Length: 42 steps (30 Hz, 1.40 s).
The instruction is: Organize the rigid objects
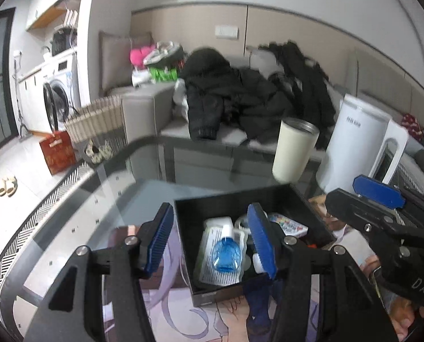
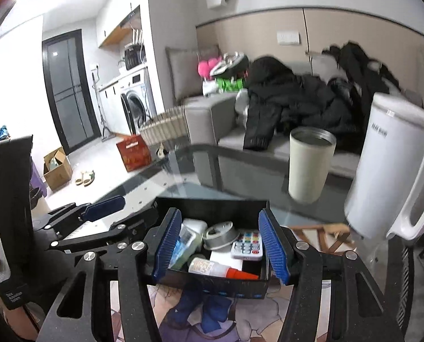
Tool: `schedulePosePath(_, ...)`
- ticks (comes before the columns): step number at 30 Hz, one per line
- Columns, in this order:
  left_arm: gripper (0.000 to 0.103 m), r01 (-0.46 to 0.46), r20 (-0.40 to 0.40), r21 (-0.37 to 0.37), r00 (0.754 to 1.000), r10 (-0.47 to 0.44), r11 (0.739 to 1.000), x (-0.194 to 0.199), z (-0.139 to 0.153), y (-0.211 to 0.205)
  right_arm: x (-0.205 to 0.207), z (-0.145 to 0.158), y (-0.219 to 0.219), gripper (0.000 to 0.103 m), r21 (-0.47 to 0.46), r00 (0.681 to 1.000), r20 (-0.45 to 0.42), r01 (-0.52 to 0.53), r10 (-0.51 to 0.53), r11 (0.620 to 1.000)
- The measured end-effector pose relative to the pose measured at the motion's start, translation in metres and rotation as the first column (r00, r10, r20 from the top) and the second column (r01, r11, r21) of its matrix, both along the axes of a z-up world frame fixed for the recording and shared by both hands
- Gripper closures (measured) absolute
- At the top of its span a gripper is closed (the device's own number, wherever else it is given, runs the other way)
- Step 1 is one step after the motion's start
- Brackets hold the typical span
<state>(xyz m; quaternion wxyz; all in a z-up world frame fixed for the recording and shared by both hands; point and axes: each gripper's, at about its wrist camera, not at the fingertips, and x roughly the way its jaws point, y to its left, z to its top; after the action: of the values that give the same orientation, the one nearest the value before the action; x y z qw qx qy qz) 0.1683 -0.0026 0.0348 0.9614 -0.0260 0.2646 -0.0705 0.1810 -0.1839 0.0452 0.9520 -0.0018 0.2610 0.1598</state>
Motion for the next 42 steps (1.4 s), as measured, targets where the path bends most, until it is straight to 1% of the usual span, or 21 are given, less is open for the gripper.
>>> schedulePosePath(3, 0.048, -0.013, 0.054, 0.001, 0.998, 0.013, 1.0, -0.011, 0.008, 0.004, -0.014, 0.009, 0.0, 0.037, 0.016, 0.998, 0.059, -0.001, 0.0, 1.0)
schedulePosePath(5, 0.046, -0.025, 0.093, -0.006, 0.995, 0.026, 1.0, -0.019, 0.013, 0.006, -0.026, 0.015, -0.001, 0.035, 0.028, 0.995, 0.102, 0.005, -0.008, 1.0)
schedulePosePath(6, 0.045, -0.034, 0.113, -0.012, 0.993, 0.035, 0.999, -0.024, 0.015, 0.008, -0.031, 0.017, -0.003, 0.032, 0.037, 0.993, 0.121, 0.007, -0.012, 0.999)
schedulePosePath(7, 0.04, -0.05, 0.136, -0.017, 0.989, 0.051, 0.999, -0.03, 0.017, 0.01, -0.038, 0.021, -0.005, 0.03, 0.051, 0.989, 0.15, 0.011, -0.018, 0.999)
schedulePosePath(8, 0.033, -0.067, 0.155, -0.023, 0.986, 0.07, 0.997, -0.035, 0.018, 0.012, -0.044, 0.023, -0.007, 0.023, 0.061, 0.984, 0.174, 0.017, -0.028, 0.998)
schedulePosePath(9, 0.017, -0.092, 0.185, -0.036, 0.978, 0.097, 0.995, -0.045, 0.021, 0.015, -0.05, 0.024, -0.009, 0.016, 0.071, 0.978, 0.203, 0.029, -0.043, 0.997)
schedulePosePath(10, 0.01, -0.102, 0.203, -0.046, 0.973, 0.109, 0.994, -0.05, 0.022, 0.016, -0.058, 0.026, -0.012, 0.012, 0.083, 0.969, 0.24, 0.045, -0.064, 0.996)
schedulePosePath(11, 0.009, -0.123, 0.241, -0.054, 0.961, 0.133, 0.991, -0.059, 0.024, 0.018, -0.067, 0.027, -0.014, 0.008, 0.093, 0.957, 0.28, 0.056, -0.08, 0.994)
schedulePosePath(13, 0.0, -0.168, 0.293, -0.033, 0.941, 0.17, 0.985, -0.071, 0.025, 0.016, -0.083, 0.028, -0.016, 0.003, 0.103, 0.929, 0.355, 0.072, -0.105, 0.992)
schedulePosePath(15, 0.0, -0.231, 0.331, 0.036, 0.921, 0.206, 0.972, -0.079, 0.025, 0.011, -0.096, 0.026, -0.018, 0.001, 0.106, 0.907, 0.405, 0.081, -0.117, 0.991)
schedulePosePath(16, 0.0, -0.249, 0.334, 0.063, 0.918, 0.215, 0.967, -0.082, 0.023, 0.009, -0.101, 0.025, -0.019, 0.001, 0.104, 0.902, 0.414, 0.087, -0.123, 0.991)
schedulePosePath(18, 0.0, -0.247, 0.326, 0.085, 0.922, 0.207, 0.965, -0.088, 0.018, 0.009, -0.109, 0.021, -0.021, 0.001, 0.101, 0.9, 0.414, 0.106, -0.139, 0.989)
schedulePosePath(19, 0.0, -0.222, 0.322, 0.085, 0.929, 0.184, 0.971, -0.093, 0.015, 0.01, -0.113, 0.02, -0.023, 0.001, 0.101, 0.9, 0.411, 0.112, -0.144, 0.989)
schedulePosePath(21, 0.0, -0.201, 0.32, 0.07, 0.932, 0.169, 0.977, -0.099, 0.012, 0.013, -0.119, 0.013, -0.027, 0.001, 0.106, 0.903, 0.402, 0.121, -0.154, 0.987)
schedulePosePath(26, 0.0, -0.192, 0.341, 0.044, 0.925, 0.166, 0.98, -0.117, 0.002, 0.018, -0.128, -0.005, -0.035, 0.001, 0.113, 0.913, 0.367, 0.149, -0.181, 0.982)
schedulePosePath(27, 0.0, -0.187, 0.358, 0.046, 0.92, 0.159, 0.981, -0.123, -0.001, 0.017, -0.129, -0.008, -0.036, 0.001, 0.112, 0.915, 0.359, 0.155, -0.186, 0.981)
schedulePosePath(29, 0.0, -0.173, 0.371, 0.06, 0.918, 0.139, 0.983, -0.129, -0.007, 0.013, -0.13, -0.015, -0.033, 0.001, 0.101, 0.924, 0.334, 0.164, -0.188, 0.981)
schedulePosePath(32, 0.0, -0.152, 0.35, 0.083, 0.93, 0.114, 0.985, -0.132, -0.016, 0.006, -0.132, -0.026, -0.03, 0.001, 0.065, 0.931, 0.319, 0.164, -0.176, 0.984)
schedulePosePath(35, 0.0, -0.129, 0.309, 0.075, 0.946, 0.1, 0.989, -0.132, -0.025, 0.003, -0.132, -0.036, -0.03, 0.001, 0.044, 0.943, 0.284, 0.167, -0.172, 0.985)
schedulePosePath(40, 0.0, -0.116, 0.266, 0.061, 0.959, 0.096, 0.991, -0.136, -0.039, -0.006, -0.134, -0.052, -0.03, 0.001, 0.028, 0.958, 0.234, 0.164, -0.166, 0.986)
schedulePosePath(42, 0.0, -0.133, 0.265, 0.053, 0.957, 0.115, 0.99, -0.139, -0.043, -0.007, -0.134, -0.055, -0.029, 0.001, 0.021, 0.962, 0.225, 0.155, -0.155, 0.988)
